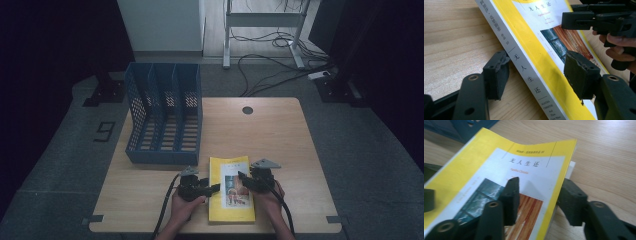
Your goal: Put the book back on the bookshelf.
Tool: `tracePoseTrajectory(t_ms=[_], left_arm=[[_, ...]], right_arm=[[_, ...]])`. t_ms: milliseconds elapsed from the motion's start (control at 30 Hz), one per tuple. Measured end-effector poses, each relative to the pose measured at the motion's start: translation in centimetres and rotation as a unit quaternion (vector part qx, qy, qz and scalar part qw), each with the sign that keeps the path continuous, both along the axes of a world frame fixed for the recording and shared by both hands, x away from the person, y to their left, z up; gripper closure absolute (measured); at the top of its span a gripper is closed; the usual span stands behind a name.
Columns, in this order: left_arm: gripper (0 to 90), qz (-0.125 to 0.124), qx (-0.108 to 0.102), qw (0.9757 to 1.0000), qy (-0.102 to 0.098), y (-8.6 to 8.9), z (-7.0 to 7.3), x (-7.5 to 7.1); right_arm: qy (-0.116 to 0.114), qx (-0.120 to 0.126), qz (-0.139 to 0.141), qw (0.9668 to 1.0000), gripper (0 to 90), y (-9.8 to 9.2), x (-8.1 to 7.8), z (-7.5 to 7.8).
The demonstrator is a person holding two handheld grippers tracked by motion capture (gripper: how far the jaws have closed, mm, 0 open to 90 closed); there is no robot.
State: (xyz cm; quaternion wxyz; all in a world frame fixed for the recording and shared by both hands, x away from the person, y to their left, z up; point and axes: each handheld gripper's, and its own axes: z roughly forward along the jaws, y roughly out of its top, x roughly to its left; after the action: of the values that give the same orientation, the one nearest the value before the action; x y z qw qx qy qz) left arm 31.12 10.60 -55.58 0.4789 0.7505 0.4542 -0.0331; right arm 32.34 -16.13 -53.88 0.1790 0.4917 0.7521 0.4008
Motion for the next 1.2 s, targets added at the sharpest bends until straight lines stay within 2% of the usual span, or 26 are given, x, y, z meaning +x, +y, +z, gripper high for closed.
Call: tracePoseTrajectory(t_ms=[100, 300, 400, 500, 600, 667, 767, 1033, 1200], left_arm=[[37.0, 0.0, -0.001, 1.0, 0.001, 0.0, 0.0, 0.0], [37.6, 0.001, -0.001, 1.0, 0.002, 0.1, 0.0, 0.0], [44.0, 0.005, 0.006, 1.0, 0.001, 0.1, 0.0, 0.0], [46.2, -0.011, -0.006, 0.9999, 0.008, 0.3, -0.1, 0.0], [50.1, -0.019, -0.024, 0.9993, 0.02, 0.5, -0.3, 0.1], [54.5, -0.025, -0.034, 0.9991, 0.009, 0.7, -0.2, 0.0], [56.7, -0.027, -0.031, 0.9992, 0.005, 0.7, 0.1, -0.1], [59.2, -0.032, -0.023, 0.9991, -0.012, 0.8, 0.7, -0.5], [59.8, -0.031, -0.026, 0.9991, -0.015, 0.9, 0.8, -0.6]], right_arm=[[-0.003, -0.015, -0.011, 0.9998, 42.9, 0.2, 0.0, -0.3], [0.008, -0.004, -0.01, 0.9999, 42.4, 0.2, 0.1, -0.4], [0.01, 0.002, -0.01, 0.9999, 43.2, 0.2, 0.1, -0.4], [0.01, 0.011, -0.003, 0.9999, 44.2, 0.3, 0.0, -0.5], [0.008, 0.005, 0.01, 0.9999, 44.6, 0.8, -0.1, -0.5], [0.008, 0.002, 0.014, 0.9999, 44.7, 0.9, -0.2, -0.4], [0.011, 0.004, 0.018, 0.9998, 45.8, 0.7, -0.2, -0.3], [0.021, 0.033, 0.031, 0.9988, 45.7, 0.1, -0.3, -0.4], [0.024, 0.052, 0.037, 0.9977, 35.8, 0.2, -0.1, -0.7]])
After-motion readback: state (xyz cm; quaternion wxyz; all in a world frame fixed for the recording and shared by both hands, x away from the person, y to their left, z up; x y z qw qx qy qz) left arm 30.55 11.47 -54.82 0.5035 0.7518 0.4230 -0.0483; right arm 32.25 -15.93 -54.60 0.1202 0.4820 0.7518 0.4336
